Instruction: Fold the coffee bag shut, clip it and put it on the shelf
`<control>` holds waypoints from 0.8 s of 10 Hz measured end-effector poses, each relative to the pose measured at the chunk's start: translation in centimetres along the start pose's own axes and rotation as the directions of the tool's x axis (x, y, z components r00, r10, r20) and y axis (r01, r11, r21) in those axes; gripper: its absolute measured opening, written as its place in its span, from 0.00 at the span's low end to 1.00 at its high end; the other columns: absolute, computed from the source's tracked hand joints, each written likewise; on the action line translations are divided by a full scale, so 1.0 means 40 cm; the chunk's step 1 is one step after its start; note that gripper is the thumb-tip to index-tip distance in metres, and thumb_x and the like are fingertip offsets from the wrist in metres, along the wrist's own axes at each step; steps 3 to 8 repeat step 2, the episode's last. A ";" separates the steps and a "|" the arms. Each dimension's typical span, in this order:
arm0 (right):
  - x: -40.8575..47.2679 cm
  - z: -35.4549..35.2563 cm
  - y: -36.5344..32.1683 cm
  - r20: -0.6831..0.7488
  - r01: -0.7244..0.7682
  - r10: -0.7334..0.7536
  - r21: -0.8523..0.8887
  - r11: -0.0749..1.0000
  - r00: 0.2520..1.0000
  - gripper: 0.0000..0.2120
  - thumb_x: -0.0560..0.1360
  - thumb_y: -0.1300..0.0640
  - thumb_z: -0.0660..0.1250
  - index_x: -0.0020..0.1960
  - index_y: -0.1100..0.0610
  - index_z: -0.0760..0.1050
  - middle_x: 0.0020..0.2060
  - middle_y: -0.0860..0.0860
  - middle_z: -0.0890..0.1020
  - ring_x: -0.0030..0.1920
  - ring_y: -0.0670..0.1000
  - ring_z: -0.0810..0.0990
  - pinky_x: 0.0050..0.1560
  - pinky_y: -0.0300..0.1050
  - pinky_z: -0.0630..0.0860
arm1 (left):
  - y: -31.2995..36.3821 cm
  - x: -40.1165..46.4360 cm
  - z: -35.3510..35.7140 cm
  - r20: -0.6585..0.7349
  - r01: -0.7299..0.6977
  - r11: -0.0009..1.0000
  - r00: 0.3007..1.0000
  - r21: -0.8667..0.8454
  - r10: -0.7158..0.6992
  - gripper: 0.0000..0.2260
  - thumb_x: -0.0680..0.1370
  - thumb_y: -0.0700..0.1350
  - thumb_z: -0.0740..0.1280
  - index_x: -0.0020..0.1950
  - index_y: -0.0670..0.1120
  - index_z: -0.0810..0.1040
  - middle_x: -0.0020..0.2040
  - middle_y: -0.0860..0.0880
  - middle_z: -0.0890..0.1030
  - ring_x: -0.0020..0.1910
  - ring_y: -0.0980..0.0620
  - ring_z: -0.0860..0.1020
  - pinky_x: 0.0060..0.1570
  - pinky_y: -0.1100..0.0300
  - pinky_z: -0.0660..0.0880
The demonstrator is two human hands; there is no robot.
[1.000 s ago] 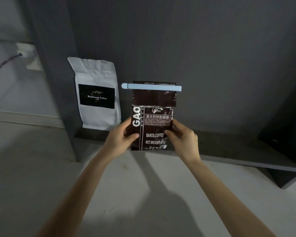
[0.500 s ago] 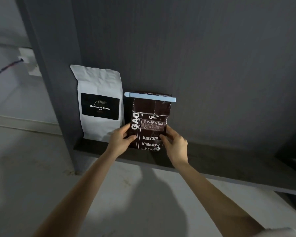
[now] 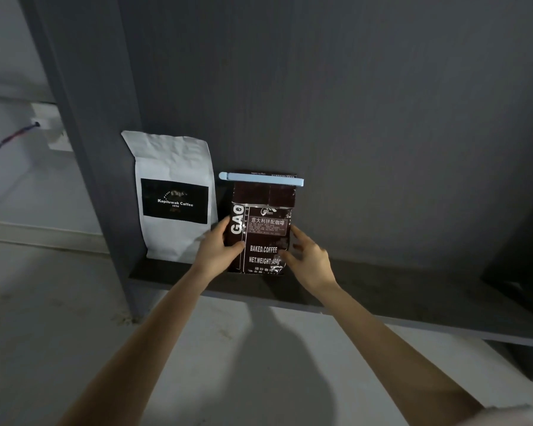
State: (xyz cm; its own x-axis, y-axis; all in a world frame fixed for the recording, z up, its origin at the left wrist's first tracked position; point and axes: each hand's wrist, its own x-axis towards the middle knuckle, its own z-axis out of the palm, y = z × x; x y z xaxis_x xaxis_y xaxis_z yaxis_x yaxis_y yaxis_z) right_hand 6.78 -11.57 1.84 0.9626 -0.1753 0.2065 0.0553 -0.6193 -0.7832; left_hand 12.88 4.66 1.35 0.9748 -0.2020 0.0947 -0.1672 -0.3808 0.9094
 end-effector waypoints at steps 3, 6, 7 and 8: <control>-0.019 -0.064 -0.033 -0.001 0.052 -0.054 -0.234 0.971 0.999 0.26 0.75 0.53 0.61 0.70 0.53 0.57 0.71 0.55 0.65 0.71 0.57 0.61 0.70 0.57 0.60 | 0.064 -0.013 0.005 -0.011 -0.170 0.960 0.984 0.221 0.177 0.39 0.69 0.44 0.70 0.72 0.43 0.48 0.73 0.40 0.58 0.73 0.44 0.55 0.72 0.43 0.56; -0.019 -0.064 -0.033 -0.001 0.052 -0.054 -0.234 0.971 0.999 0.26 0.75 0.53 0.61 0.70 0.53 0.57 0.71 0.55 0.65 0.71 0.57 0.61 0.70 0.57 0.60 | 0.064 -0.013 0.005 -0.011 -0.170 0.960 0.984 0.221 0.177 0.39 0.69 0.44 0.70 0.72 0.43 0.48 0.73 0.40 0.58 0.73 0.44 0.55 0.72 0.43 0.56; -0.019 -0.064 -0.033 -0.001 0.052 -0.054 -0.234 0.971 0.999 0.26 0.75 0.53 0.61 0.70 0.53 0.57 0.71 0.55 0.65 0.71 0.57 0.61 0.70 0.57 0.60 | 0.064 -0.013 0.005 -0.011 -0.170 0.960 0.984 0.221 0.177 0.39 0.69 0.44 0.70 0.72 0.43 0.48 0.73 0.40 0.58 0.73 0.44 0.55 0.72 0.43 0.56; -0.019 -0.064 -0.033 -0.001 0.052 -0.054 -0.234 0.971 0.999 0.26 0.75 0.53 0.61 0.70 0.53 0.57 0.71 0.55 0.65 0.71 0.57 0.61 0.70 0.57 0.60 | 0.064 -0.013 0.005 -0.011 -0.170 0.960 0.984 0.221 0.177 0.39 0.69 0.44 0.70 0.72 0.43 0.48 0.73 0.40 0.58 0.73 0.44 0.55 0.72 0.43 0.56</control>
